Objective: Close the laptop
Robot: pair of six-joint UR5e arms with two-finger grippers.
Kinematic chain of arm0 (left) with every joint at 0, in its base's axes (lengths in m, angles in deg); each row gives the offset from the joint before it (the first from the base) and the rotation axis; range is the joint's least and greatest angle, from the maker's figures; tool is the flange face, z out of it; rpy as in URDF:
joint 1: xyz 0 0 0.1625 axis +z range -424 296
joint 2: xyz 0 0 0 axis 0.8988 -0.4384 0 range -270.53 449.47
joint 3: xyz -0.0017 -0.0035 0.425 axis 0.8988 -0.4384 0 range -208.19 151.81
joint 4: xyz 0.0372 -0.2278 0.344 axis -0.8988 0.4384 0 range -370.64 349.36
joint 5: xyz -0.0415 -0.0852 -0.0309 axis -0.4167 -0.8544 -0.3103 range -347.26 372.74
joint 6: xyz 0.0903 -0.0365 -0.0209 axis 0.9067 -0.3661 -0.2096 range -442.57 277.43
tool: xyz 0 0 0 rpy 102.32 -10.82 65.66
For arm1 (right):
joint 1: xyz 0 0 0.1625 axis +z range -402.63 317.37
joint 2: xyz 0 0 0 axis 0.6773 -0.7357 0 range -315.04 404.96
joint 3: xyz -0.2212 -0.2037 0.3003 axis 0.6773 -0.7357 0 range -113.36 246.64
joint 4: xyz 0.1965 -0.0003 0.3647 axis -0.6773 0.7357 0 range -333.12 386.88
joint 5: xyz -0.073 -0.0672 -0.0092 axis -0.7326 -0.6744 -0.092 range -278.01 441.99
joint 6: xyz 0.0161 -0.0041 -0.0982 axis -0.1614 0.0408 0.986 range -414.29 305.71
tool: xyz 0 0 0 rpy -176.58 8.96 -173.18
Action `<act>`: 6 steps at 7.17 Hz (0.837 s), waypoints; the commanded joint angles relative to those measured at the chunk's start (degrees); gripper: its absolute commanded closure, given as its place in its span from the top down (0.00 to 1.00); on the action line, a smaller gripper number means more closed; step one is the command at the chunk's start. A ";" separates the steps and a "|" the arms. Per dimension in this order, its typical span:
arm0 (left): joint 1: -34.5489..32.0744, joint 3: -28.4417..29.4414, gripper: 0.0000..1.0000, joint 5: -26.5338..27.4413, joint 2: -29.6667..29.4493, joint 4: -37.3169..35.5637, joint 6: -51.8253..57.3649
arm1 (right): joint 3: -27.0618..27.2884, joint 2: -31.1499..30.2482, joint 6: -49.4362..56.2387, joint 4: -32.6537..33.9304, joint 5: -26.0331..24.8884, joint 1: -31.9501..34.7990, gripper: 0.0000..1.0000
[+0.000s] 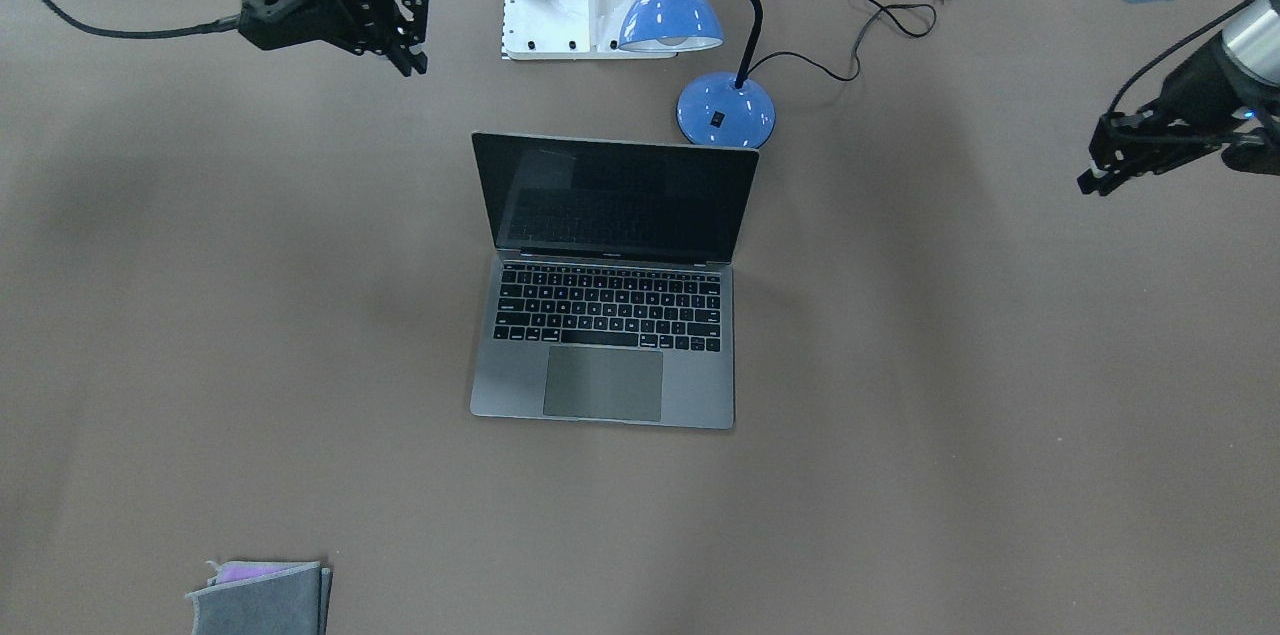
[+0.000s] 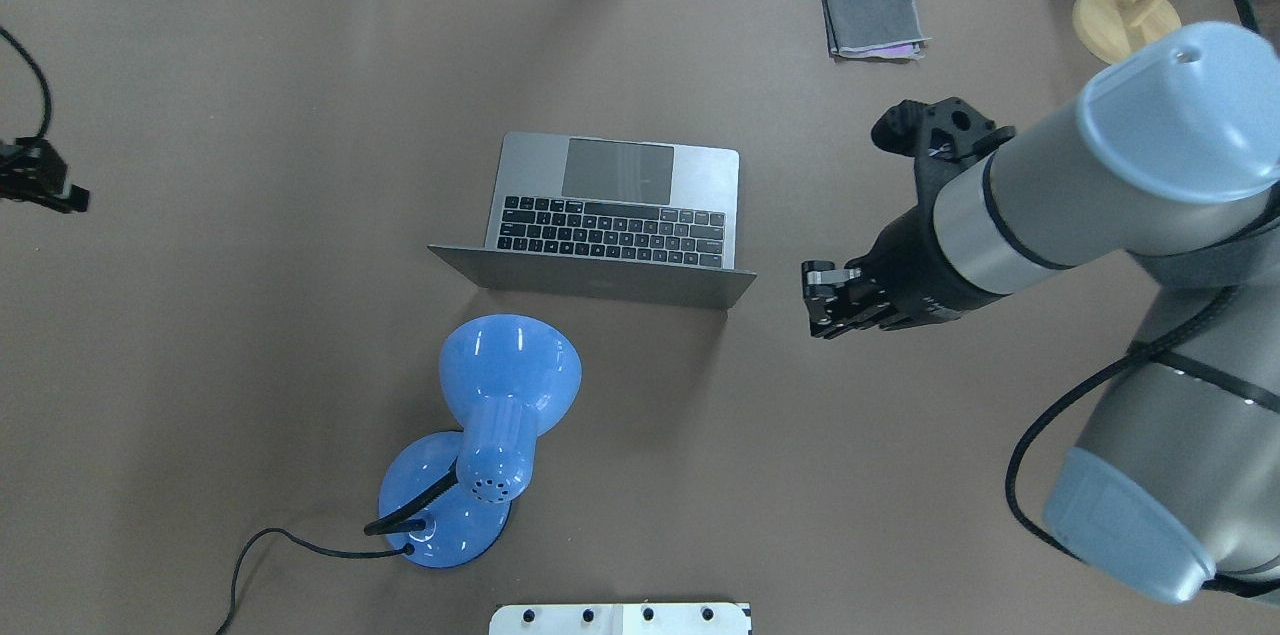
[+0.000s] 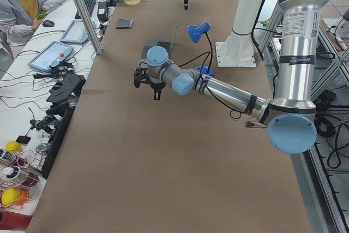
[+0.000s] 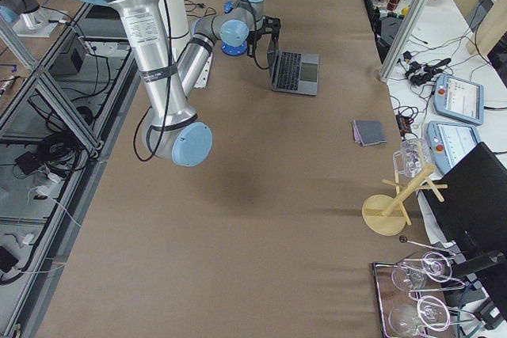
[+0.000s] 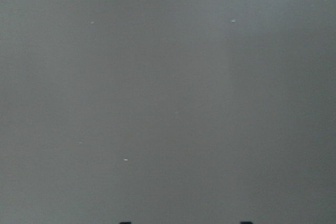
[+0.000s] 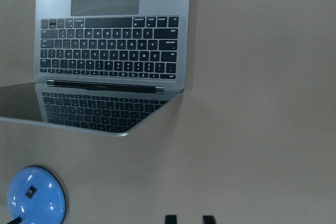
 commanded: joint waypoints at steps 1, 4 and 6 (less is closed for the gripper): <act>9.60 -1.72 0.00 0.27 -8.39 0.00 -17.33 | -2.82 3.16 -2.58 -0.07 -3.63 -3.04 0.00; 17.62 -4.18 0.00 0.71 -11.92 -0.27 -23.97 | -6.35 3.78 -3.63 -4.45 -4.86 -2.95 0.00; 22.19 -3.83 0.00 1.06 -15.27 -0.35 -28.20 | -6.96 5.09 -4.59 -4.38 -4.86 -2.51 0.00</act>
